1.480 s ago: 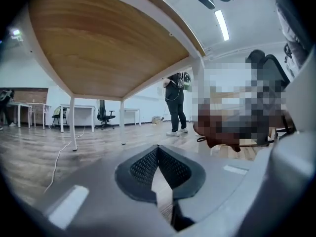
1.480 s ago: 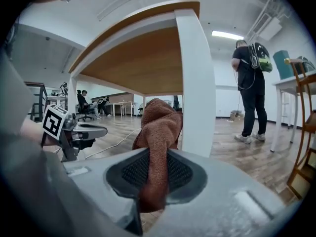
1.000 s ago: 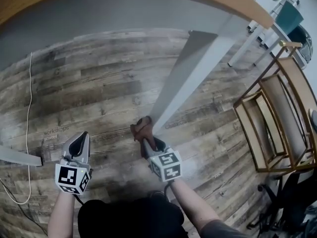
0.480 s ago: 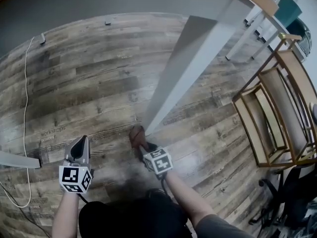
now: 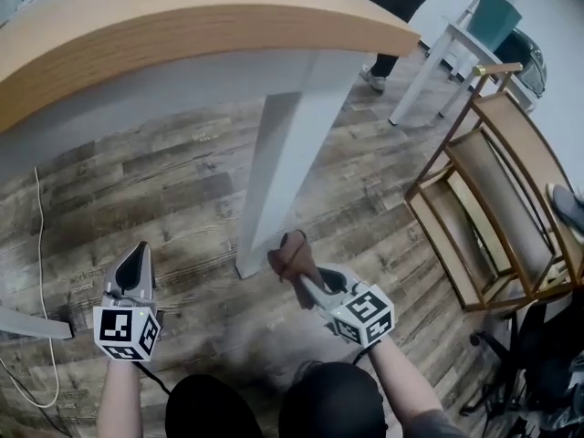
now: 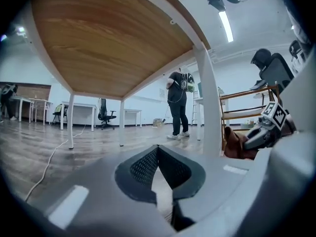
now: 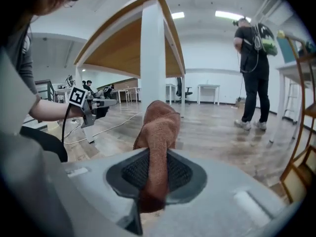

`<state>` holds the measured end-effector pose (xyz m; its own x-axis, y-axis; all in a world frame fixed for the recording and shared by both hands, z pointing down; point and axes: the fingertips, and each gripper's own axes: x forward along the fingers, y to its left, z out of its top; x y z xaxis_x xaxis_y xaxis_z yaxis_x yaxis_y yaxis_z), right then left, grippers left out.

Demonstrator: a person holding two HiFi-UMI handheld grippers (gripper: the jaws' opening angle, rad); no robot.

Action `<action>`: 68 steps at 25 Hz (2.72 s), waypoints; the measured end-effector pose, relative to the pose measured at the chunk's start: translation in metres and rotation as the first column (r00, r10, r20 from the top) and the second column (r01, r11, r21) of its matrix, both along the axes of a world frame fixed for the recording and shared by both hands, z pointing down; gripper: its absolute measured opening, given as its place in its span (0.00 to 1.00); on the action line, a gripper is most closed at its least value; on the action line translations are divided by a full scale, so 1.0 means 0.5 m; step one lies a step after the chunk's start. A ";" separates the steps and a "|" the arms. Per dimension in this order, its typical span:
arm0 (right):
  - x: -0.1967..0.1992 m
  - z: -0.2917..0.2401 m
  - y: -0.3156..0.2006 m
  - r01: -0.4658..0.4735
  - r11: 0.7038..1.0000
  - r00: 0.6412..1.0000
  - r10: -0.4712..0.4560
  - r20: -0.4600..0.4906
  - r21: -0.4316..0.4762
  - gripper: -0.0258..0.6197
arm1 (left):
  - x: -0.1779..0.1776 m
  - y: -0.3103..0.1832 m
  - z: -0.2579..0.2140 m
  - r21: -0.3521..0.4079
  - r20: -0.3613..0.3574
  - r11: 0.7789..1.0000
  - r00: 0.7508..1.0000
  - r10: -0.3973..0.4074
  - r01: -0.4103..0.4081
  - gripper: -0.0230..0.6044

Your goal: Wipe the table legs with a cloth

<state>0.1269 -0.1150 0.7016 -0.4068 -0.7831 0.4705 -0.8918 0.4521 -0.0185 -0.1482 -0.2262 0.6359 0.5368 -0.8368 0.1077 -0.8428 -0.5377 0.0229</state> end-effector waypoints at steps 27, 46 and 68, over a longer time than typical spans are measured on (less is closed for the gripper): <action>-0.054 -0.591 -0.157 0.230 0.854 0.919 -0.349 0.185 0.466 0.14 | 0.207 0.016 -0.343 0.084 -0.082 0.993 0.994 -0.077 0.084 0.07; -0.036 -0.040 -0.179 0.200 0.975 0.951 -0.218 0.219 0.098 0.14 | 0.241 0.025 0.050 0.034 -0.084 0.999 0.996 -0.003 0.006 0.07; -0.047 0.379 -0.170 0.136 0.938 0.974 -0.067 0.218 -0.320 0.14 | 0.227 0.027 0.278 -0.126 -0.084 0.992 0.996 -0.035 0.024 0.07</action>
<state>0.1036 -0.1999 0.8909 -0.5883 -0.5466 0.5959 -0.8036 0.4772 -0.3557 -0.0348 -0.2126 0.7749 0.5240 -0.8353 0.1668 -0.8502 -0.5011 0.1616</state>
